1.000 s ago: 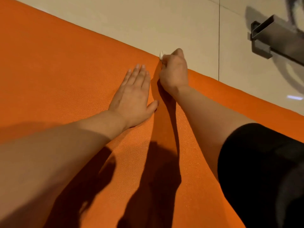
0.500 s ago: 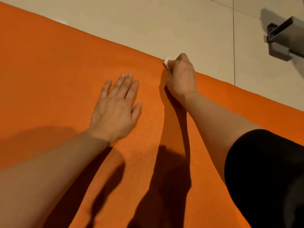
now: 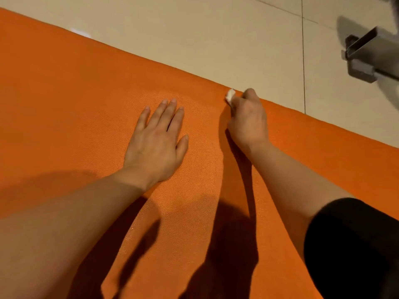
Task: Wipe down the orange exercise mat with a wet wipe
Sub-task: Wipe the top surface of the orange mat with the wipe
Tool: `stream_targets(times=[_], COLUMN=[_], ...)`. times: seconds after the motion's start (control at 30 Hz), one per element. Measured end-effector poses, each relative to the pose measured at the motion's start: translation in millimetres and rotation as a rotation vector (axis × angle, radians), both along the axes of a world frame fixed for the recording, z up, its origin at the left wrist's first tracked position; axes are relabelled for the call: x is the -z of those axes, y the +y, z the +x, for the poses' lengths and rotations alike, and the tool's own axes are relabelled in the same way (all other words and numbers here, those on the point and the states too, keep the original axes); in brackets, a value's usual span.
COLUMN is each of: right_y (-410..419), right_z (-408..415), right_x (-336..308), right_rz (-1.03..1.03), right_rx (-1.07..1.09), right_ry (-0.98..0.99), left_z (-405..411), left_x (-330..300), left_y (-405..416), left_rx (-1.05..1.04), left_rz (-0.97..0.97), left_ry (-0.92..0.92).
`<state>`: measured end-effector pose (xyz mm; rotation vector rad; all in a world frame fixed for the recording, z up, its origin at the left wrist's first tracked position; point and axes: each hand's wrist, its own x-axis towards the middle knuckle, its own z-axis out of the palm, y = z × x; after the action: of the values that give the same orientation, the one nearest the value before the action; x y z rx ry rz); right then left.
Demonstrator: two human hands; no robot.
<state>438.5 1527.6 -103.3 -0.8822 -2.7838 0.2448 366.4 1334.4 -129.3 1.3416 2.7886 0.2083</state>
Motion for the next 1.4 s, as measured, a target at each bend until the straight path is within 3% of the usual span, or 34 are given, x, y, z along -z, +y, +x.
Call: stream_targets(times=[0.07, 0.17, 0.37, 0.5, 0.6, 0.77, 0.9, 1.0, 1.2, 1.4], right_y=[6, -14, -35, -11, -33, -85, -58, -65, -108, -105], right_z=[20, 4, 0, 49, 40, 17, 68, 83, 67, 111], right_x=[1, 6, 4, 4, 5, 2, 1, 0, -3, -9], right_rz=[0.024, -0.108, -0.083, 0.020, -0.082, -0.129, -0.008, -0.029, -0.075, -0.041], right_rx=[0.151, 0.252, -0.104, 0.065, 0.188, -0.162, -0.029, 0.126, -0.191, 0.039], right_ry=[-0.002, 0.040, 0.032, -0.004, 0.020, 0.011, -0.081, -0.080, -0.070, -0.144], left_z=[0, 2, 1, 2, 4, 7, 35, 64, 92, 107], left_x=[1, 1, -3, -4, -3, -10, -16, -19, -32, -35], left_y=[1, 1, 0, 3, 5, 6, -20, -44, -67, -116], left_rx=[0.006, -0.003, 0.004, 0.015, 0.007, -0.014, 0.008, -0.003, 0.047, 0.220], left_rz=[-0.024, -0.047, -0.066, -0.125, -0.160, -0.186, -0.099, -0.056, -0.129, -0.118], left_ry=[0.007, 0.019, -0.004, 0.003, 0.006, -0.045, -0.136, -0.188, -0.181, -0.102])
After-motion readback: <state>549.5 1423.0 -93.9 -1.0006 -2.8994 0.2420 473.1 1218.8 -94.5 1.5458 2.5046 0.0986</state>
